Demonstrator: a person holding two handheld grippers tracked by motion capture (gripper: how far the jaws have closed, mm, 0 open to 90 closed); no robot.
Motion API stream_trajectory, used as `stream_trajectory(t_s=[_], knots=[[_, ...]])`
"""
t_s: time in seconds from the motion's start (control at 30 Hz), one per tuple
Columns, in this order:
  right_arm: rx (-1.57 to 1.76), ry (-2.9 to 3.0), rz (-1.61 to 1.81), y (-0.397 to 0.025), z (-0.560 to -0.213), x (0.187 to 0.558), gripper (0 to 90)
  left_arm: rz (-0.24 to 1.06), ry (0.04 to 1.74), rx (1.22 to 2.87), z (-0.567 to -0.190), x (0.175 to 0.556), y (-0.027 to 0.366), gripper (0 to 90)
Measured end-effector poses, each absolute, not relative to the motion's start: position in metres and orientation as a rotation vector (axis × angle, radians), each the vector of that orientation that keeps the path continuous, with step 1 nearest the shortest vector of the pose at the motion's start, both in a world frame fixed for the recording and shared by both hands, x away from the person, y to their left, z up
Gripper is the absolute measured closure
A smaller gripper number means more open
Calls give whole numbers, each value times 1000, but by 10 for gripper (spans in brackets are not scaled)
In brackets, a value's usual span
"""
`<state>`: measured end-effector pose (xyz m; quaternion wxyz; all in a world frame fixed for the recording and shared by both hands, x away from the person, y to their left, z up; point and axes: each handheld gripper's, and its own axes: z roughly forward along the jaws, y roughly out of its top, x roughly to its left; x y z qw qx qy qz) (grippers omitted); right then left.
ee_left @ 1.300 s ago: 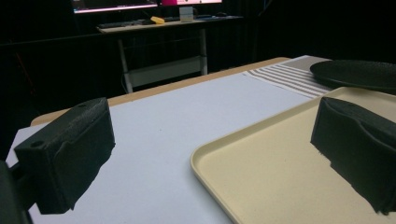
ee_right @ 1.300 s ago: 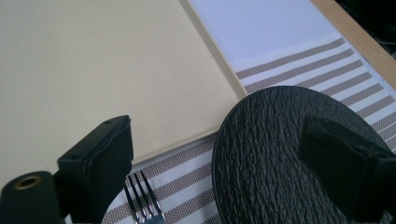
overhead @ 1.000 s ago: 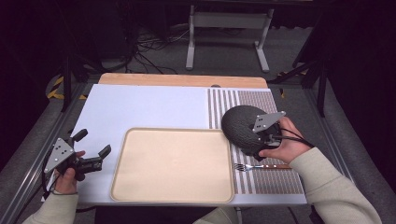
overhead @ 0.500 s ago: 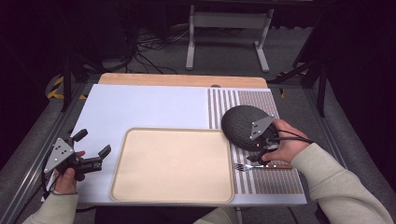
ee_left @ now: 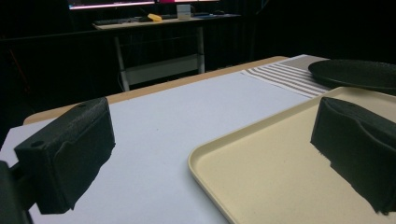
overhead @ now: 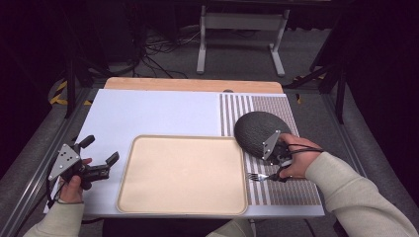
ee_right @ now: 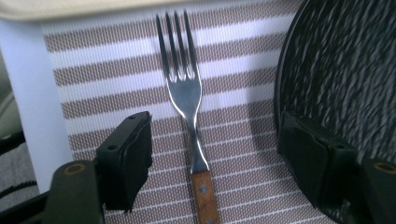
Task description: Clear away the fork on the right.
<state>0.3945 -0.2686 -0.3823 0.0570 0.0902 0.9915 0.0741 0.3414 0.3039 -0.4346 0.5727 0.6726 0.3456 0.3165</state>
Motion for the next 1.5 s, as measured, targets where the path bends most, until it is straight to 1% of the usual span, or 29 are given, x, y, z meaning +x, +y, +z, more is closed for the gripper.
stream_trajectory(t_s=[0.13,0.27,0.47,0.57,0.6,0.67,0.7,0.87,1.3,1.5], knots=[[288,3037,157,-270,-387,394,352,738,817,1579,-435,343,304,2],[288,3072,62,-272,-392,394,442,738,818,1578,-435,343,304,2],[278,3106,-38,-275,-400,394,503,735,816,1581,-435,343,304,3],[233,3119,-98,-275,-405,396,556,734,817,1583,-435,343,304,3],[233,3119,-98,-275,-405,396,556,734,817,1583,-435,343,304,3],[190,3121,-161,-274,-408,398,602,735,819,1582,-435,343,304,3],[190,3121,-161,-274,-408,398,602,735,819,1582,-435,343,304,3],[120,3119,-234,-273,-410,400,764,729,818,1584,-435,343,304,3],[72,3112,-255,-271,-414,398,777,727,821,1584,-436,342,305,3],[117,3099,-178,-275,-406,398,779,731,827,1578,-436,342,305,3]])
